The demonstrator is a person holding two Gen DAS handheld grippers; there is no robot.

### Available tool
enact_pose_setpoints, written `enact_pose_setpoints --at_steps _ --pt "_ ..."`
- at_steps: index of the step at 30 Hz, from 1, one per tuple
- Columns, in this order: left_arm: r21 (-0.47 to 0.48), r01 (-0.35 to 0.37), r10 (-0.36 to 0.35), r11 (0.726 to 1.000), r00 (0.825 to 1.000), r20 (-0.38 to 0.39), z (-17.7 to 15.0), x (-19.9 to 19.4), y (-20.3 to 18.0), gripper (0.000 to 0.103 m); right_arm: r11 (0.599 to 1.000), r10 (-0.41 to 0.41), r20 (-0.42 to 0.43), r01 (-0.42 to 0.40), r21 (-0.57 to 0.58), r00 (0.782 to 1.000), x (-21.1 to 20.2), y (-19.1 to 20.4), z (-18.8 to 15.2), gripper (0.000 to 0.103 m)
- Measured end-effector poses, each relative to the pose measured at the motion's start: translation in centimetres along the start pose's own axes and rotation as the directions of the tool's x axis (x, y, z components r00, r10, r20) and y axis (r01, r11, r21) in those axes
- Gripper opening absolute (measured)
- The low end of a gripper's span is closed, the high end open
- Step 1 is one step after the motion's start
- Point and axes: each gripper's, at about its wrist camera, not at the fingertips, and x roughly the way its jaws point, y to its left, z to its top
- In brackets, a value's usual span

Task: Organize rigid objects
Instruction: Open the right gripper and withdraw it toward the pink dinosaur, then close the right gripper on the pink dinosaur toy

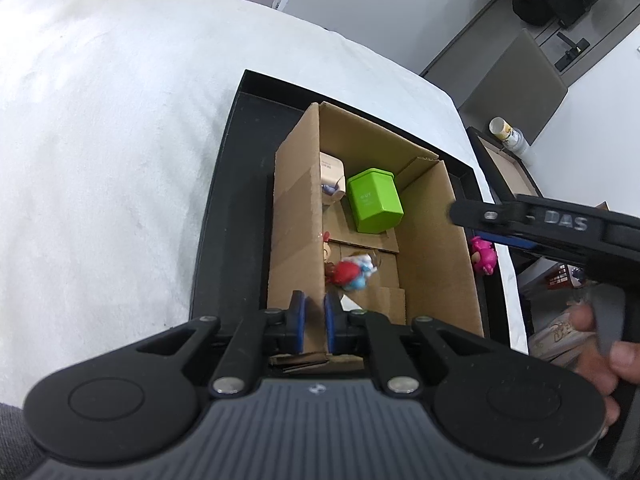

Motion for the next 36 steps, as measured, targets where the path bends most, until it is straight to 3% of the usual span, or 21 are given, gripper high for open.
enact_pose_setpoints --at_steps 9,24,36 --pt "0.004 -0.009 0.009 1.000 1.000 -0.001 -0.1 0.0 -0.2 0.009 0.997 -0.026 0.040 0.023 0.074 0.999 -2.1 -4.0 -0.4 0.051" --pt "0.000 -0.022 0.022 1.000 1.000 0.001 -0.1 0.0 -0.3 0.009 0.987 -0.077 0.010 0.075 0.142 0.997 -1.9 -9.6 -2.0 0.055" --pt "-0.012 -0.025 0.025 1.000 1.000 0.001 0.0 0.2 -0.3 0.010 0.964 -0.129 -0.041 0.135 0.230 0.991 0.6 -14.8 -2.6 0.055"
